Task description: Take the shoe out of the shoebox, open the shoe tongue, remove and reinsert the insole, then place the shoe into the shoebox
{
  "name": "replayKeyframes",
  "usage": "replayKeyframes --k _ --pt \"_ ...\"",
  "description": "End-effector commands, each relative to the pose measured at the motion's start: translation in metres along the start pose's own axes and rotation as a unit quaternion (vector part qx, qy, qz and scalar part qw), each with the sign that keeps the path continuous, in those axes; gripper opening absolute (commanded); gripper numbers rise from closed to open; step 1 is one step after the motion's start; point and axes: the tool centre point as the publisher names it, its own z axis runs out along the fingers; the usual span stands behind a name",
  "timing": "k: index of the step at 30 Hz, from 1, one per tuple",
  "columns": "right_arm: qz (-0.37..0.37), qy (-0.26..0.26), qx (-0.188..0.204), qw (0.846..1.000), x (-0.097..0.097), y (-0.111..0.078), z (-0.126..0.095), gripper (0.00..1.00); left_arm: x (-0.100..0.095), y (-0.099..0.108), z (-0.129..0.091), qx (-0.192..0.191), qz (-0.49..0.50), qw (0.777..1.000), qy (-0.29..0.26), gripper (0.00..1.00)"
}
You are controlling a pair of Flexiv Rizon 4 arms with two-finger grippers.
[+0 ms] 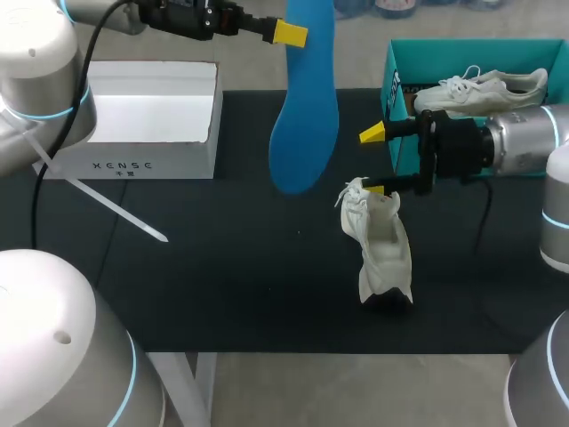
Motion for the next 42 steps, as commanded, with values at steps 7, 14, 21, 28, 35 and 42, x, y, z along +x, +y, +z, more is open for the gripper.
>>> replayKeyframes --k 7,14,21,28,35,42 --pt "0.001 -0.001 0.001 1.0 0.0 0.002 0.002 1.0 0.0 0.001 0.0 0.0 0.0 1.0 -0.001 0.0" --pt "0.001 -0.001 0.001 1.0 0.0 0.002 0.002 1.0 0.0 0.001 0.0 0.0 0.0 1.0 -0.001 0.0" --pt "0.001 -0.001 0.001 1.0 0.0 0.002 0.002 1.0 0.0 0.001 0.0 0.0 0.0 1.0 -0.001 0.0" --pt "0.001 -0.001 0.001 1.0 0.0 0.002 0.002 1.0 0.0 0.001 0.0 0.0 0.0 1.0 -0.001 0.0" --pt "0.001 -0.001 0.001 1.0 0.0 0.002 0.002 1.0 0.011 0.006 0.002 0.011 0.084 0.996 -0.03 0.0" --pt "0.001 -0.001 0.001 1.0 0.0 0.002 0.002 1.0 0.024 0.045 0.008 0.045 0.222 0.973 -0.032 0.0"
